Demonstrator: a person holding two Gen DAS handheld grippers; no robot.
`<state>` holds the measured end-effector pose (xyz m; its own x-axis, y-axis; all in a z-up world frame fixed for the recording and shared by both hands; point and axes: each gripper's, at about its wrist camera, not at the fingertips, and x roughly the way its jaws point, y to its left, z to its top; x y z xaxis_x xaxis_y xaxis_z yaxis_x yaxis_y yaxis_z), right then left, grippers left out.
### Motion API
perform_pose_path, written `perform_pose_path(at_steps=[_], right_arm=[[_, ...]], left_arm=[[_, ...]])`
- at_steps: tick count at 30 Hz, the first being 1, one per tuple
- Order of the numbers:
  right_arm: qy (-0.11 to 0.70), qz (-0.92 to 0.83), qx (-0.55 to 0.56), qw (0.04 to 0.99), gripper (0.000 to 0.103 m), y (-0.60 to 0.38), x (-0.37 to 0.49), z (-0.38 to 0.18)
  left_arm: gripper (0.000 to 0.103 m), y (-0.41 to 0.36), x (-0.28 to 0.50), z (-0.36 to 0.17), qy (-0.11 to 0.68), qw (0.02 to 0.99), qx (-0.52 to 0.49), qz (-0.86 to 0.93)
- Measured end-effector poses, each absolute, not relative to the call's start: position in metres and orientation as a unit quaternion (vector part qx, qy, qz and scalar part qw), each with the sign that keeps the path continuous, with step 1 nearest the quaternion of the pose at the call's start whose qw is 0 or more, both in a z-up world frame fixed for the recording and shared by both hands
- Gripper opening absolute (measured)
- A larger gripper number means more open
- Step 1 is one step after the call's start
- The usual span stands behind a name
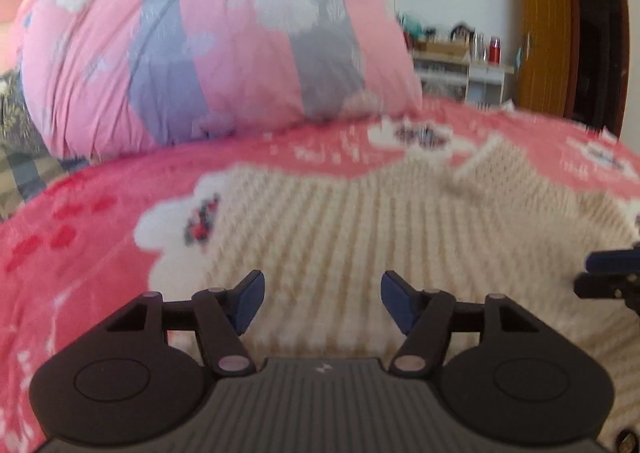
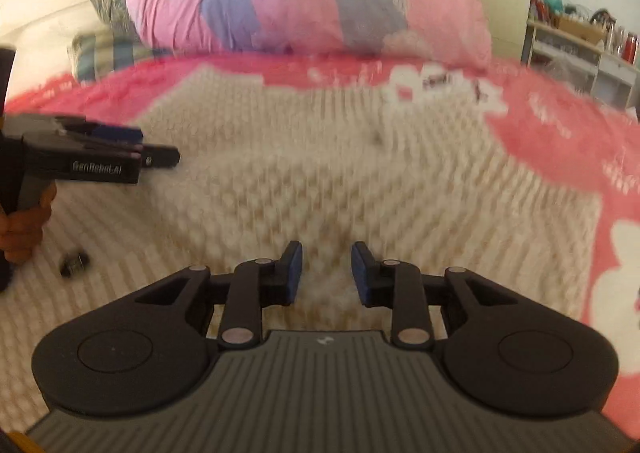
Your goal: Fold clothes
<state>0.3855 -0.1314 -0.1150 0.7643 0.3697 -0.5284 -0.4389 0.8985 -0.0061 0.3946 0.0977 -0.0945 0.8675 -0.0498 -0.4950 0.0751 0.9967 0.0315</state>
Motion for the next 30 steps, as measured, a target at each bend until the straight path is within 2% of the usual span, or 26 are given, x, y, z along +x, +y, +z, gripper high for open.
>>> perform_pose_path(at_steps=[2, 5, 7, 11, 13, 17, 21, 22, 24, 26, 30], right_arm=[[0.256, 0.218, -0.059, 0.94, 0.026, -0.128, 0.393, -0.105], [0.285, 0.207, -0.026, 0.936, 0.025, -0.135, 0.425, -0.126], [0.304, 0.187, -0.009, 0.934, 0.024, -0.147, 0.447, -0.155], [0.297, 0.18, 0.07, 0.935, 0.024, -0.172, 0.441, -0.135], [0.273, 0.153, 0.065, 0.948, 0.026, -0.179, 0.438, -0.132], [0.299, 0.132, 0.058, 0.943, 0.026, -0.182, 0.454, -0.162], [0.316, 0.158, 0.024, 0.935, 0.03, -0.178, 0.458, -0.127], [0.306, 0.17, 0.027, 0.936, 0.031, -0.182, 0.459, -0.115], [0.288, 0.187, 0.044, 0.938, 0.047, -0.194, 0.476, -0.099], [0.27, 0.205, 0.061, 0.939, 0.055, -0.206, 0.494, -0.083], [0.318, 0.258, 0.12, 0.905, 0.071, -0.23, 0.571, -0.087]], left_arm=[[0.068, 0.092, 0.411, -0.093, 0.263, 0.964, 0.034, -0.023], [0.074, 0.098, 0.452, -0.124, 0.319, 0.947, 0.034, 0.014], [0.075, 0.104, 0.45, -0.125, 0.309, 0.951, 0.017, 0.012], [0.072, 0.113, 0.441, -0.101, 0.283, 0.959, -0.035, -0.006], [0.072, 0.116, 0.45, -0.093, 0.282, 0.957, -0.069, -0.012], [0.071, 0.101, 0.486, -0.086, 0.299, 0.948, -0.109, 0.001], [0.073, 0.086, 0.517, -0.1, 0.319, 0.93, -0.178, -0.041], [0.073, 0.085, 0.522, -0.111, 0.322, 0.926, -0.195, -0.041], [0.073, 0.077, 0.52, -0.131, 0.308, 0.934, -0.178, -0.032], [0.074, 0.066, 0.513, -0.133, 0.293, 0.945, -0.139, -0.033], [0.076, 0.069, 0.512, -0.135, 0.284, 0.946, -0.151, -0.042]])
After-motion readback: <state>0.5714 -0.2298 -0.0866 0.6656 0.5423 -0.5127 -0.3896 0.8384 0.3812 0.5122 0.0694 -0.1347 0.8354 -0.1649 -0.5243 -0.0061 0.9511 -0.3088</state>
